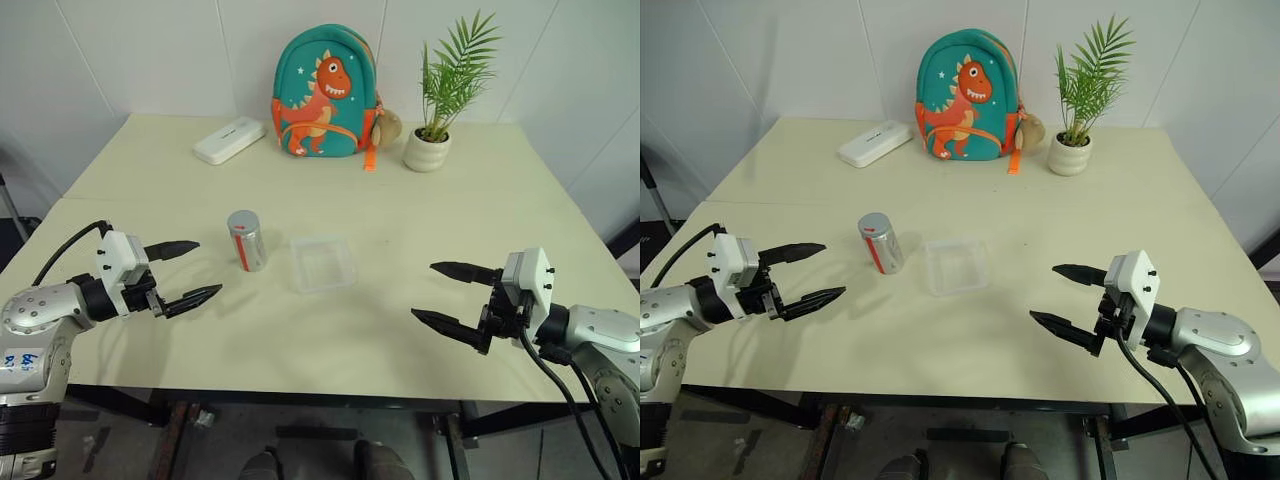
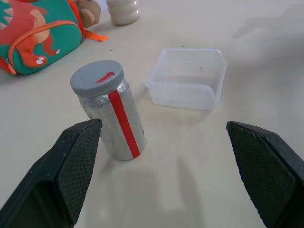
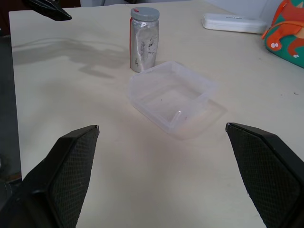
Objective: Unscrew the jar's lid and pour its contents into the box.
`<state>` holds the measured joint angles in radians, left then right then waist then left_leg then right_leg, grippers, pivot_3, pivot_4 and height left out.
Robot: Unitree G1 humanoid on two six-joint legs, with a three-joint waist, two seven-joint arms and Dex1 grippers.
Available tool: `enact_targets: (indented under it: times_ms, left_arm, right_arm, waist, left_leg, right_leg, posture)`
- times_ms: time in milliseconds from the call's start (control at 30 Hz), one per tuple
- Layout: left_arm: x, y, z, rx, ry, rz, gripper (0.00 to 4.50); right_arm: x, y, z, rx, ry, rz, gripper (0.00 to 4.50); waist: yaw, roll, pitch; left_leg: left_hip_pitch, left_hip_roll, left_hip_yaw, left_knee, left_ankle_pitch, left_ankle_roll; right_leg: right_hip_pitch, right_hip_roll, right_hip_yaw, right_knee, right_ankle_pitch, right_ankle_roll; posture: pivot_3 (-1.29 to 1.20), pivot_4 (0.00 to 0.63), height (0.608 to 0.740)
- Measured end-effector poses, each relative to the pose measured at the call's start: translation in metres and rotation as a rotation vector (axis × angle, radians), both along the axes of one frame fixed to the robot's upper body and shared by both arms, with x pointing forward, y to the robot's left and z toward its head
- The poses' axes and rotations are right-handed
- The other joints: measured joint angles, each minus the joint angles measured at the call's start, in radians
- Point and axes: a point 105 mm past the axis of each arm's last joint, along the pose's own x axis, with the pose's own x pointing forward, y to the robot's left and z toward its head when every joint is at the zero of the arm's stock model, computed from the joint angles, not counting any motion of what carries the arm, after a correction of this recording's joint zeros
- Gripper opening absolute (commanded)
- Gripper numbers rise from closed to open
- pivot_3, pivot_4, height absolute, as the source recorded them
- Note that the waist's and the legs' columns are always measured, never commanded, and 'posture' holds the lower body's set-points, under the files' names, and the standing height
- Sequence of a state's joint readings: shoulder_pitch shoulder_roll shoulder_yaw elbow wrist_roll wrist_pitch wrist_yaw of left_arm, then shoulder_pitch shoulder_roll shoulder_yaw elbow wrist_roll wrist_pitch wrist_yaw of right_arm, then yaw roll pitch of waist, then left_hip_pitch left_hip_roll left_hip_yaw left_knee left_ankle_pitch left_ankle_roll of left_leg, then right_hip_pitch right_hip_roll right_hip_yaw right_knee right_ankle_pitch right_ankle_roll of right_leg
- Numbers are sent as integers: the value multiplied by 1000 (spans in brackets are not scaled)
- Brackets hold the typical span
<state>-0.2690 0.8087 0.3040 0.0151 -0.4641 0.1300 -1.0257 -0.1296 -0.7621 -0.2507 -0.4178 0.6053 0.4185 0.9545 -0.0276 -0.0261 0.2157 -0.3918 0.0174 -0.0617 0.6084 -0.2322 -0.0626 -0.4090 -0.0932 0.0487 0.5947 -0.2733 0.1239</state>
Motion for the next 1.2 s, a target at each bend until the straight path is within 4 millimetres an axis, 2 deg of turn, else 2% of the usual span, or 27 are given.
enact_targets:
  times_ms: [167,333,433,633,767,933,1167,1200]
  left_arm:
    - [0,1,-1,-4,7,11,4481]
    - [-8,11,-13,-32,39,106,4481]
    - [-12,12,-17,-97,17,210,4481]
    - [-13,-1,-28,-245,-22,420,4481]
    - [-3,-12,-42,-296,-25,536,4481]
    - [15,-20,-44,-328,-52,577,4481]
    - [49,-45,-41,-329,-69,521,4481]
    - [52,-48,-42,-326,-72,519,4481]
  right_arm:
    - [-2,-1,-4,11,21,-2,4500]
    - [-1,3,-4,25,14,11,4500]
    - [3,19,5,58,-21,62,4500]
    - [14,54,35,151,-113,184,4500]
    - [19,74,49,247,-129,234,4500]
    - [18,90,44,254,-104,266,4500]
    - [26,86,40,217,-125,234,4500]
    - [25,87,40,216,-125,237,4500]
  waist:
    - [0,0,0]
    - [-5,0,0]
    - [-4,0,0]
    - [0,-1,-1]
    - [3,-1,-1]
    - [2,-2,-1]
    - [-1,-2,-1]
    - [-2,-2,-1]
  left_leg:
    - [0,0,1,0,0,0]
    - [1,0,3,0,0,0]
    - [2,0,5,2,0,1]
    - [2,0,6,4,0,1]
    - [2,0,6,5,1,2]
    - [2,0,6,5,1,2]
    - [1,0,6,4,1,2]
    - [2,0,6,4,1,2]
  right_leg:
    - [0,0,1,0,0,0]
    - [0,0,4,1,0,1]
    - [0,1,6,1,1,2]
    - [1,1,8,1,4,3]
    - [1,1,8,1,5,4]
    - [1,1,8,0,5,4]
    - [0,1,8,-1,6,6]
    - [0,2,8,-1,10,12]
  posture:
    - [0,150,740]
    - [0,150,740]
    - [0,150,740]
    - [0,150,740]
    - [0,150,740]
    - [0,150,740]
    - [0,150,740]
    - [0,150,740]
